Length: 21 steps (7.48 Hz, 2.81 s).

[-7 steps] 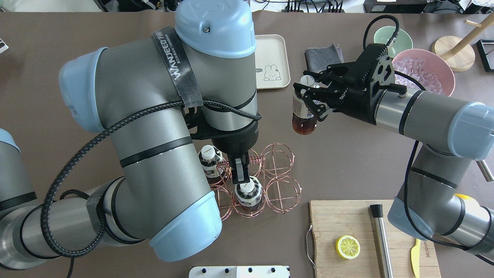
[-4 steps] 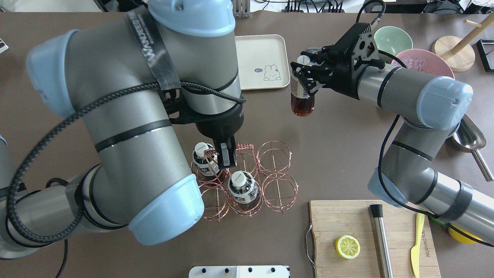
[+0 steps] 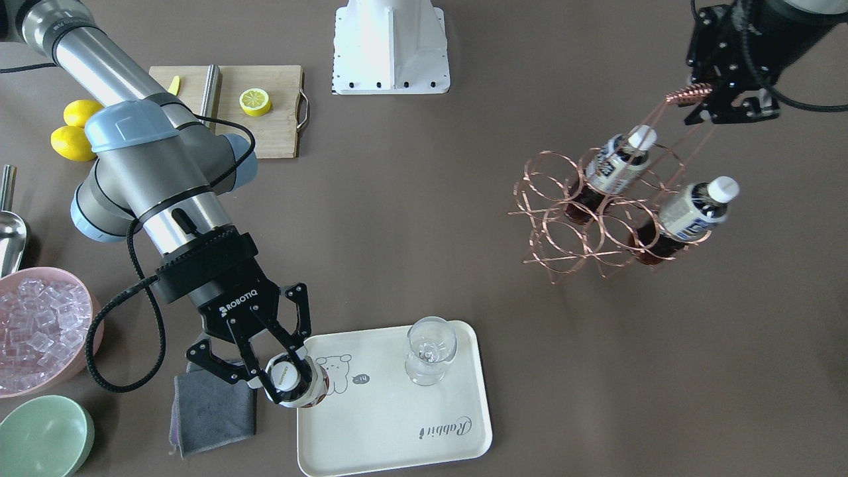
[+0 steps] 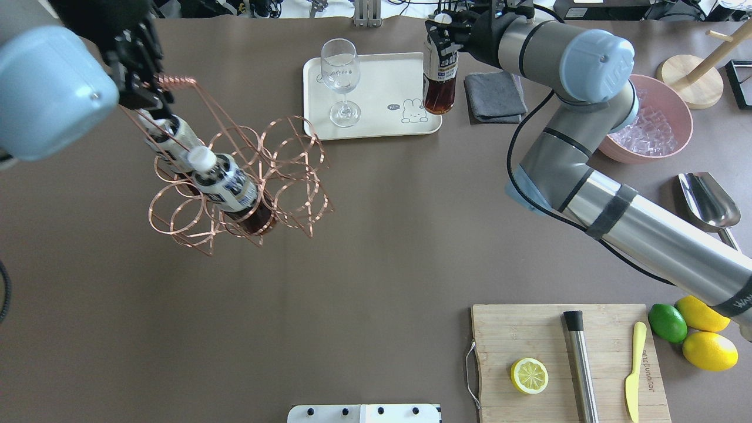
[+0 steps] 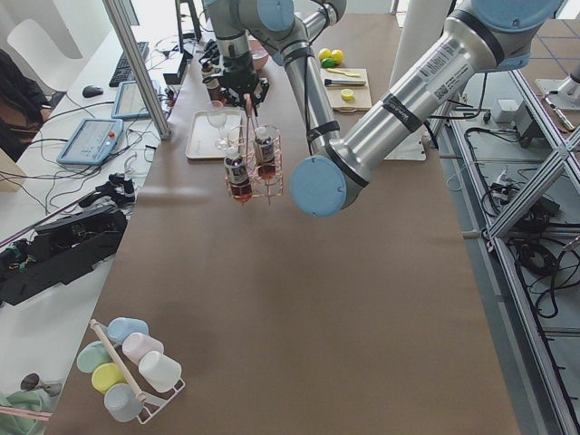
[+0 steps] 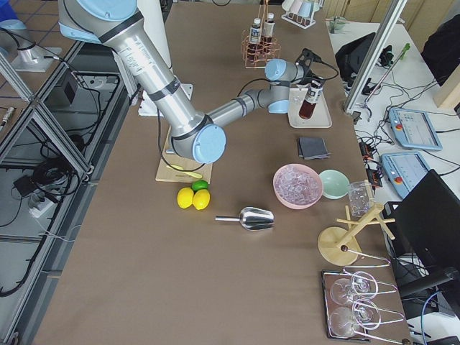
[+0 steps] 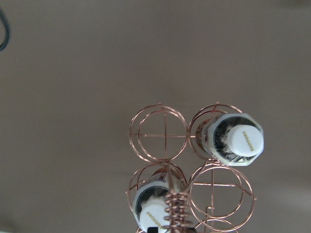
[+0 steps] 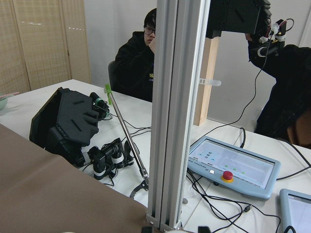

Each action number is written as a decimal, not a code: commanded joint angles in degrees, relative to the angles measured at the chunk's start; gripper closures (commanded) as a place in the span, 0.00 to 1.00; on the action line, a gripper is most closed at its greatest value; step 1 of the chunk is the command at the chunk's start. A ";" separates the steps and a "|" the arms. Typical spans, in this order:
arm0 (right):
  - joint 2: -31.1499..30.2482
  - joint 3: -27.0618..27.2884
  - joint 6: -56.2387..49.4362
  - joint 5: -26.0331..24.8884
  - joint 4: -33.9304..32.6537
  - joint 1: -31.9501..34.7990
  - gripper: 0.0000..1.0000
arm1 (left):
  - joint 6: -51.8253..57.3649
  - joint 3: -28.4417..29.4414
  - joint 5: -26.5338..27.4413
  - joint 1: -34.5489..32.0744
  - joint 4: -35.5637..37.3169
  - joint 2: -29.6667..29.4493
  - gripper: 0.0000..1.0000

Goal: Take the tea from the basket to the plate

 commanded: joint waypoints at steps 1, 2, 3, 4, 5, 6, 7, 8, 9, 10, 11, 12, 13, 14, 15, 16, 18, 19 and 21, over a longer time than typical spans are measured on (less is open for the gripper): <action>6.12 -12.72 1.30 -6.64 9.87 0.42 1.00 | 27.09 12.46 0.12 -9.53 -1.69 3.27 1.00; 6.66 -14.61 2.17 -9.10 12.54 -0.80 1.00 | 34.85 16.96 0.55 -12.42 -2.41 3.27 1.00; 6.41 -15.24 2.96 -13.91 14.57 -3.94 1.00 | 36.75 26.05 2.12 -14.19 -8.59 2.84 1.00; 6.23 -15.94 3.23 -15.27 15.72 -5.28 1.00 | 36.77 32.50 2.23 -15.43 -14.05 2.57 1.00; 5.80 -15.95 3.14 -15.63 16.43 -5.90 1.00 | 36.69 34.82 2.32 -15.70 -16.63 2.92 1.00; 4.49 -16.03 3.14 -16.85 18.43 -6.95 1.00 | 36.42 38.85 2.32 -15.71 -20.74 3.01 1.00; 4.04 -16.30 3.14 -17.12 19.59 -7.48 1.00 | 35.81 41.67 3.01 -15.44 -23.83 2.83 1.00; 3.86 -16.30 3.14 -18.69 19.77 -8.62 1.00 | 35.11 41.96 3.11 -15.88 -24.30 3.27 1.00; 3.77 -16.30 3.14 -19.40 19.69 -9.24 1.00 | 34.41 42.40 4.06 -15.79 -25.00 4.06 0.60; 3.68 -16.30 3.14 -19.41 19.69 -9.51 1.00 | 33.97 42.32 5.12 -14.75 -26.05 4.06 0.02; 3.59 -16.30 3.14 -19.50 19.77 -9.60 1.00 | 33.70 42.40 5.22 -13.96 -25.88 4.06 0.01; 3.51 -16.21 3.14 -19.41 19.77 -9.60 1.00 | 33.78 42.06 5.22 -14.03 -24.84 4.06 0.01; 3.51 -16.04 3.14 -19.32 19.69 -9.69 1.00 | 34.05 40.40 5.22 -14.64 -23.09 4.24 0.01; 2.98 -15.69 2.88 -19.15 19.51 -9.77 0.46 | 34.22 37.43 5.30 -15.00 -22.98 7.20 0.01; 2.98 -15.42 2.71 -18.97 19.42 -9.77 0.00 | 34.40 30.87 5.22 -16.74 -22.72 11.93 0.01; 2.20 -14.46 2.70 -18.97 19.33 -9.86 0.00 | 34.49 23.15 5.22 -17.19 -22.54 17.19 0.01; 2.01 -14.10 2.62 -18.97 19.25 -9.86 0.00 | 38.75 11.17 5.04 -17.46 -21.93 27.56 0.01; 1.93 -13.06 2.62 -18.54 18.98 -9.86 0.00 | 50.80 7.64 4.61 -17.46 -21.32 32.66 0.01; -0.08 -7.81 2.62 -16.17 15.32 -9.86 0.00 | 62.75 7.08 3.47 -19.48 -21.40 37.36 0.01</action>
